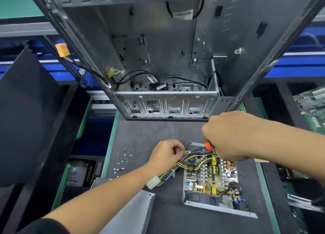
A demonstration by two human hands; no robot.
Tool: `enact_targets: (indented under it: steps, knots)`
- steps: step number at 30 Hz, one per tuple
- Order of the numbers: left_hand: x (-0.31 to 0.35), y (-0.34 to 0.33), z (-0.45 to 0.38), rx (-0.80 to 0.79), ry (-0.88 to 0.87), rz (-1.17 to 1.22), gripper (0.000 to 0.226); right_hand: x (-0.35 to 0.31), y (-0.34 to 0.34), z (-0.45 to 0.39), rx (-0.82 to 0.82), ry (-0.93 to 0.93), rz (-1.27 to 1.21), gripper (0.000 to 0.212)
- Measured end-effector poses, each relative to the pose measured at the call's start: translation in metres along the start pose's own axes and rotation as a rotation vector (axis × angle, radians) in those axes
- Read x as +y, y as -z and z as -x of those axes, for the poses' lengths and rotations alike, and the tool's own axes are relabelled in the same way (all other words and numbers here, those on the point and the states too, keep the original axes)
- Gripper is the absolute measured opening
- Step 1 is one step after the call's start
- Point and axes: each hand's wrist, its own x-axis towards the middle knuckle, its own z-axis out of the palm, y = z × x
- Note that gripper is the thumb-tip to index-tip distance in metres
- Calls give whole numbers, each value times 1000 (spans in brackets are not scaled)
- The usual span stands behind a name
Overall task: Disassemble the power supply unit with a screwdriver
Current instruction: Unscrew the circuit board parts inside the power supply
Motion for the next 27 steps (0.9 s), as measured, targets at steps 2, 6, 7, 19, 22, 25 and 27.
enact_targets:
  steps: [2, 6, 7, 19, 22, 25, 27]
  knots:
    - [1, -1, 0, 2, 5, -6, 9, -1, 0, -1, 9, 0, 9, 31]
    - [2, -2, 1, 14, 11, -12, 11, -4, -2, -1, 22, 11, 21, 29]
    - [3, -2, 1, 11, 17, -11, 12, -4, -3, 0, 25, 15, 22, 30]
    - [39, 21, -24, -275, -297, -542, 19, -10, -2, -6, 7, 26, 38, 31]
    - [46, 26, -30, -353, -297, -571, 16, -11, -3, -7, 21, 15, 39, 32]
    - [50, 28, -33, -398, -280, -566, 20, -9, -6, -6, 24, -2, 8, 31]
    - [53, 29, -34, -408, -291, -589, 21, -9, -7, -5, 33, -6, 3, 31]
